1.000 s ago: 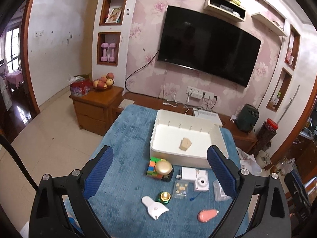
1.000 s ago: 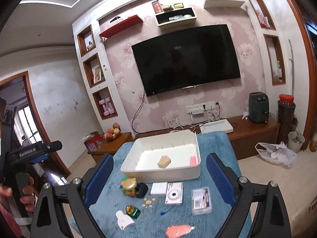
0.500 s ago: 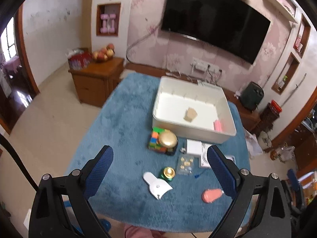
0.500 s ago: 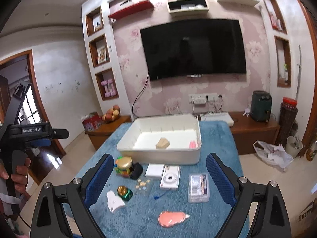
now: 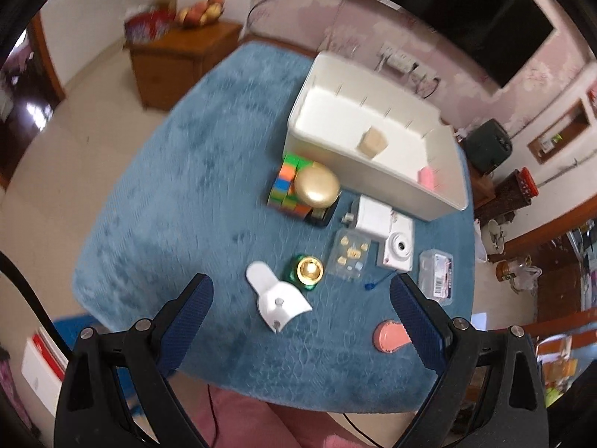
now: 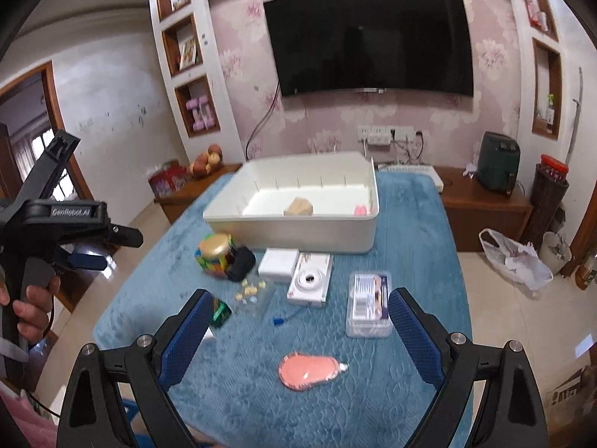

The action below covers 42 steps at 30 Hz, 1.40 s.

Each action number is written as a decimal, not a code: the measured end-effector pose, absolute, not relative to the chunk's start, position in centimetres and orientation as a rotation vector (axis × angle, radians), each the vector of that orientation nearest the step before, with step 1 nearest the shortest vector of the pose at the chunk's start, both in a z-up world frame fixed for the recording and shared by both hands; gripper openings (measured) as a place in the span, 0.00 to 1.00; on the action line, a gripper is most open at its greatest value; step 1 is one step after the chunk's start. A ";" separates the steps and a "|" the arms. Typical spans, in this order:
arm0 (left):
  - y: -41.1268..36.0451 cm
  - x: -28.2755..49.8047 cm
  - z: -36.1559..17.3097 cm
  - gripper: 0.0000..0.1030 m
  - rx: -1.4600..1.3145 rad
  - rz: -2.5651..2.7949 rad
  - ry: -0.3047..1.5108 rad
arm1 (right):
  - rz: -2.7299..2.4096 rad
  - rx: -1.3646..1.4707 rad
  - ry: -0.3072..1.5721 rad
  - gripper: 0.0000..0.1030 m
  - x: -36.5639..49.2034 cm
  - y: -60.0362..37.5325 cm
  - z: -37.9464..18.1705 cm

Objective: Organize rigid objects
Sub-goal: 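Grasp the white plastic piece with the left tool while the right tool grasps the orange tape dispenser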

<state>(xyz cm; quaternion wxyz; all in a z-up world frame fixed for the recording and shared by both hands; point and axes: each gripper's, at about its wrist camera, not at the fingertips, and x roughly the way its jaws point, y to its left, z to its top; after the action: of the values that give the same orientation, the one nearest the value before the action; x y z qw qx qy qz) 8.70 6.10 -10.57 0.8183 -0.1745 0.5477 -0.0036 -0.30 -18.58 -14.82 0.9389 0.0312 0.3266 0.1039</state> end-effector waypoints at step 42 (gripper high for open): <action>4.9 12.7 -27.3 0.91 -0.484 0.172 1.650 | 0.214 0.076 1.144 0.92 5.9 -17.4 -27.9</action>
<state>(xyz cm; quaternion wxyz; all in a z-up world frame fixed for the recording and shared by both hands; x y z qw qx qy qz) 12.71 4.89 -27.33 0.6495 -0.2129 0.7260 0.0759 5.88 -17.36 -27.89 0.8347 0.0360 0.5401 0.1010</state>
